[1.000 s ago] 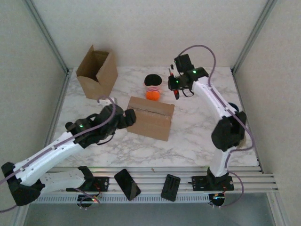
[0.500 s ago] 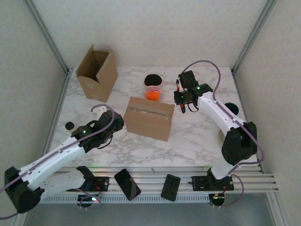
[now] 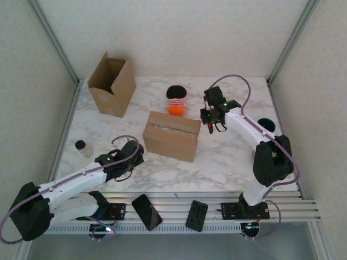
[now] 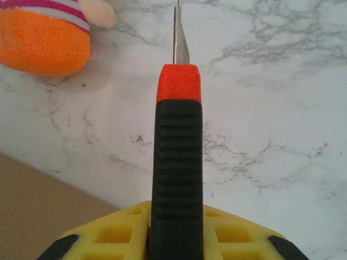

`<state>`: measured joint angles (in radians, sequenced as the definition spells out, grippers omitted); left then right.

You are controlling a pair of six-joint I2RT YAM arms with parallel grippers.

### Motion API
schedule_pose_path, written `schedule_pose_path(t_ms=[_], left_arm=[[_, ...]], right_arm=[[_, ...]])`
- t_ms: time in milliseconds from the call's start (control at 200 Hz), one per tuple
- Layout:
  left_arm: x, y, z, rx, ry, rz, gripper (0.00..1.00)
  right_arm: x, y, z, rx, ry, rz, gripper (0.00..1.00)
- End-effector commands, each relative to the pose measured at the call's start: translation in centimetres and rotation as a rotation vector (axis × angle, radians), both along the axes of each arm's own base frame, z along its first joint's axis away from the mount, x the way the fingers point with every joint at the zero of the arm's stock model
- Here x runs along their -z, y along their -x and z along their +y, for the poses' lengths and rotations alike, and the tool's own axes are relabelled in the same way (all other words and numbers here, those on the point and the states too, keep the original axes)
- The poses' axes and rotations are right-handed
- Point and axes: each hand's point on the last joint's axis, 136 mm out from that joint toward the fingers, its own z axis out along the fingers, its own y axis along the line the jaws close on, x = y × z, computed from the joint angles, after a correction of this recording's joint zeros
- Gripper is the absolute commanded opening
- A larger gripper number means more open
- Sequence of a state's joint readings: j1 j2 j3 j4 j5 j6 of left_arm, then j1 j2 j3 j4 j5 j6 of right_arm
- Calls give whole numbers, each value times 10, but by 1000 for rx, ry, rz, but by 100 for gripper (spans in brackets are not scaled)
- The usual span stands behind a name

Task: Unpack the express box

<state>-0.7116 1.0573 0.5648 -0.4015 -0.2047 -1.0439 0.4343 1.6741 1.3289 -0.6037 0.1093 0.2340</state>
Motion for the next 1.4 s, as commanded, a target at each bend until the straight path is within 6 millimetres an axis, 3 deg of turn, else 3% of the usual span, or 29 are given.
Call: schedule_pose_path(t_ms=[0, 265, 651, 971, 1397], left_arm=[[-27, -27, -18, -10, 70, -97, 23], [-23, -59, -11, -58, 12, -123, 22], [-17, -73, 18, -113, -25, -122, 22], [-16, -87, 46, -154, -87, -125, 21], [-23, -108, 44, -151, -106, -149, 21]], right_arm=[[9, 3, 8, 50, -57, 28, 0], [27, 4, 28, 135, -126, 80, 0], [29, -8, 58, 167, -143, 101, 0], [32, 2, 63, 158, -146, 120, 0], [31, 14, 60, 161, -155, 129, 0]])
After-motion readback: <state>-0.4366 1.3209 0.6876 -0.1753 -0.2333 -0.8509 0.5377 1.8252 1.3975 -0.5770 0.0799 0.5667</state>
